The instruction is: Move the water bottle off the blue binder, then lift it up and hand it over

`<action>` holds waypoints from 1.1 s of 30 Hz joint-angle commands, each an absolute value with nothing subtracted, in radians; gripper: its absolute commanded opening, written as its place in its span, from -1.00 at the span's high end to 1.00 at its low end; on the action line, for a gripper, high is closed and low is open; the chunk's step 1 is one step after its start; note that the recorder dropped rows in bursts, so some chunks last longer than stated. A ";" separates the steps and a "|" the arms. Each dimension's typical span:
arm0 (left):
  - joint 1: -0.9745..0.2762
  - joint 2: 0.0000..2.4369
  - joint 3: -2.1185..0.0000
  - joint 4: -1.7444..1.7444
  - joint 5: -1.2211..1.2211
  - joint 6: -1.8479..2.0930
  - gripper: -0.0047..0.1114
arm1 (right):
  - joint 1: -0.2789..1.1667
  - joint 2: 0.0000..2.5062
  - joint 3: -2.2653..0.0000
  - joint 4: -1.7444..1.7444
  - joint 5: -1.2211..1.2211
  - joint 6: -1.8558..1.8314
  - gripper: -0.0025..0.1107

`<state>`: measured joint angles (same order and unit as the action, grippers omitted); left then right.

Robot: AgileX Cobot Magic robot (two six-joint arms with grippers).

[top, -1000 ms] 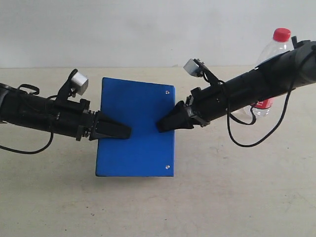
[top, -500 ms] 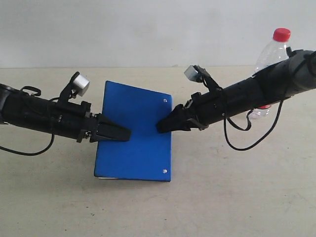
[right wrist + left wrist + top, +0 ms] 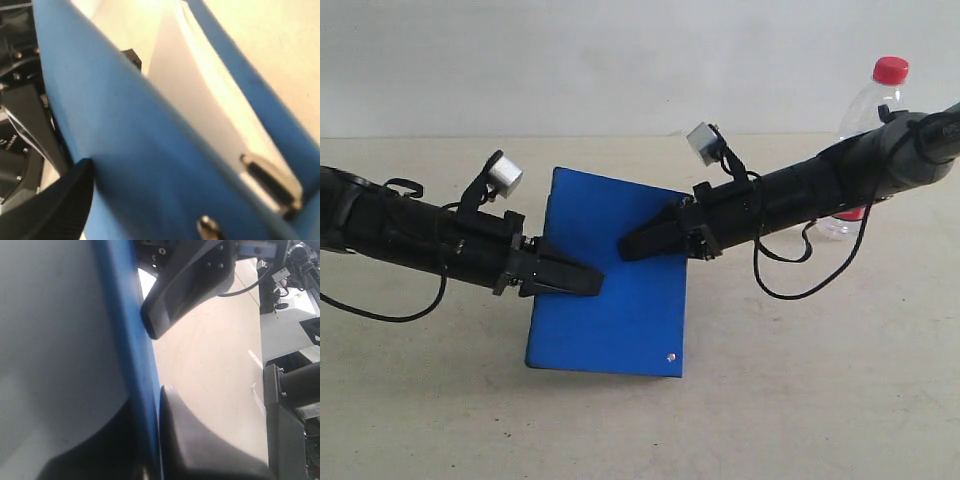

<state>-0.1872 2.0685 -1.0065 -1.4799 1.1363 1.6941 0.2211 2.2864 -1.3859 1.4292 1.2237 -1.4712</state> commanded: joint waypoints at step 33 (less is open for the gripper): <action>0.025 1.815 -0.998 -1.586 0.578 1.514 0.84 | 0.240 2.229 -1.400 1.264 1.221 -1.579 0.96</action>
<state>0.0235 1.8457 -1.0050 -1.5879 0.6771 1.5198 0.2398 2.2662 -1.3957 1.3782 1.2228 -1.5418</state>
